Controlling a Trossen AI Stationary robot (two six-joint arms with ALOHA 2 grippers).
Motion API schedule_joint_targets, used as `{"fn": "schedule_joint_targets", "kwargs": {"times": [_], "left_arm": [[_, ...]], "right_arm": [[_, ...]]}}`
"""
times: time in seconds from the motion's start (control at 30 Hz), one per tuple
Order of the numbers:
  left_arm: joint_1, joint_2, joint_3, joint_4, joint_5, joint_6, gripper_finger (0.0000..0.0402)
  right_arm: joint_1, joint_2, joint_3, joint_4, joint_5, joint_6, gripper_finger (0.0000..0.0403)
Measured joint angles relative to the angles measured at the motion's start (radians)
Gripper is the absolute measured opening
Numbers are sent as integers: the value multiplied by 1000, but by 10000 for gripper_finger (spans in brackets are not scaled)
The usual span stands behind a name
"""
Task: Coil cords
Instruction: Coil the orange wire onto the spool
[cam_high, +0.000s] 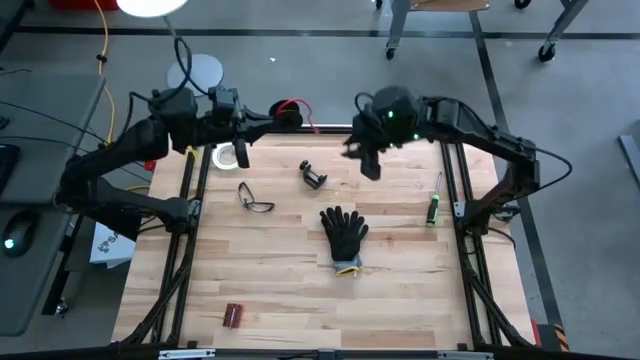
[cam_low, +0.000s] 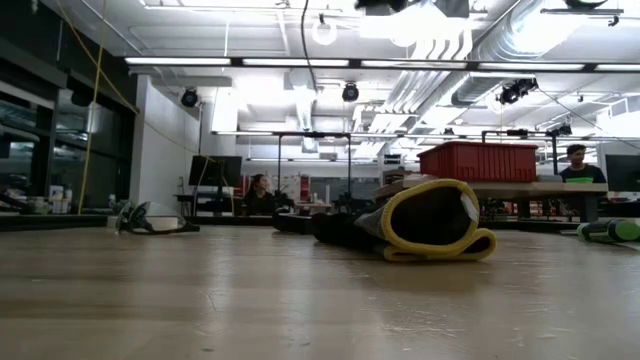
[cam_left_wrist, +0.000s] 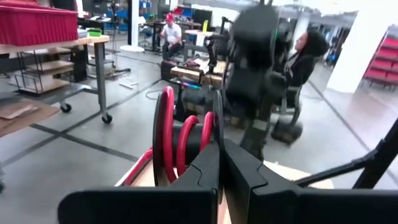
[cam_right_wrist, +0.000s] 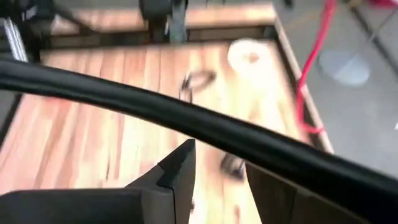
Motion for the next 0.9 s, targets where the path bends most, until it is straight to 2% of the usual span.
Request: {"fn": "schedule_joint_targets", "kwargs": {"times": [0.13,0.27,0.37,0.47,0.63,0.7,0.77,0.9], "left_arm": [[0,-23,-36,34,-2,-21,0],[0,-35,-38,33,-13,19,0],[0,-22,-37,23,-39,22,0],[0,5,-39,25,-51,15,0],[2,25,-38,39,-84,-12,0],[2,25,-38,38,-76,-18,0],[2,19,-38,31,-48,-21,0],[2,1,-38,12,-65,-30,0]], "right_arm": [[-3,-137,-288,118,-3,70,128],[-5,-281,-566,402,6,232,128],[0,-318,-693,581,7,296,128],[0,-306,-726,630,5,298,128],[0,-285,-690,692,10,297,128],[0,-289,-662,712,56,298,128],[-4,-290,-635,684,120,322,129],[-22,-289,-585,573,131,307,137]]}}
